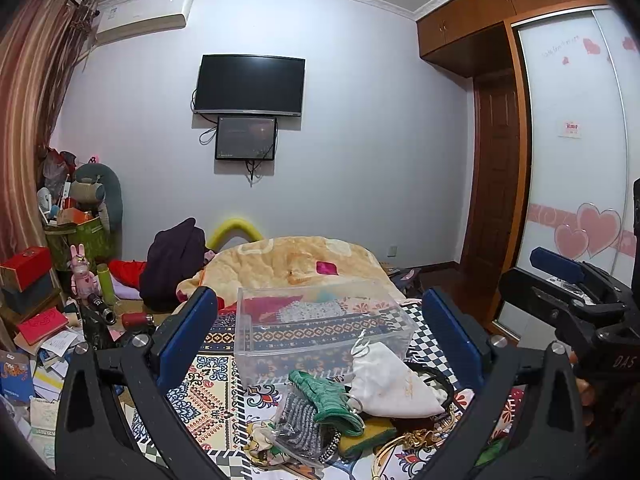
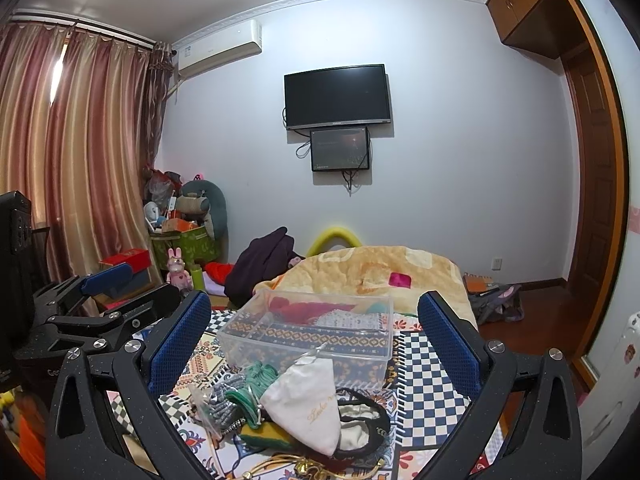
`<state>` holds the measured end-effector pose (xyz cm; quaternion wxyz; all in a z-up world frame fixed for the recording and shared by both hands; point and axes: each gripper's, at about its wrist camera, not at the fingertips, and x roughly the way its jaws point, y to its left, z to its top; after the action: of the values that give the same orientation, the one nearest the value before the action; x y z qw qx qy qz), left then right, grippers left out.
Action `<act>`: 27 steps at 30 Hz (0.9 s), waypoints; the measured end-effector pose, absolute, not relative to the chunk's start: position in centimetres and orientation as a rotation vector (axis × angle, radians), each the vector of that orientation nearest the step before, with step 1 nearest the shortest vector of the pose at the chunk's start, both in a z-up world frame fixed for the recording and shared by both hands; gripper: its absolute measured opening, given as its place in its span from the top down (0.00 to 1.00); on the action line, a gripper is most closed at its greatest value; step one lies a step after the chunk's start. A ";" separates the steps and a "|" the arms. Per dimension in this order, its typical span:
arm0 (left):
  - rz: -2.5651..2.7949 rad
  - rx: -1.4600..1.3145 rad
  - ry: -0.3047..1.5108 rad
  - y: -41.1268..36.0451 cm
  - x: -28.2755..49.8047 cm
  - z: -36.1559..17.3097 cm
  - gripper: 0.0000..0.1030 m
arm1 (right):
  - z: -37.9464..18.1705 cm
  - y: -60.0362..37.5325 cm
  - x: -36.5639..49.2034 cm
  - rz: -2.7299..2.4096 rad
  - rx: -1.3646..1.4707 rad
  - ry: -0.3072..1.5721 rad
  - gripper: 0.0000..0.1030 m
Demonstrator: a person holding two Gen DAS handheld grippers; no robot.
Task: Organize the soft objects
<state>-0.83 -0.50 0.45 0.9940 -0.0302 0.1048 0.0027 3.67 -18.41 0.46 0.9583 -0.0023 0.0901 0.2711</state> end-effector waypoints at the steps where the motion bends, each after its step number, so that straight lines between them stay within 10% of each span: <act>1: 0.005 -0.061 0.210 -0.5 -0.8 0.4 0.00 | 0.5 -18.4 3.7 0.550 -0.005 0.183 0.00; 27: 0.001 -0.062 0.202 -0.6 -1.1 0.7 0.00 | 0.9 -18.5 3.4 0.550 -0.005 0.172 0.00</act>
<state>-1.13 -0.61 0.75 0.9944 -0.0311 0.1006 0.0003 3.42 -18.54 0.91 0.9588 -0.0023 0.0849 0.2711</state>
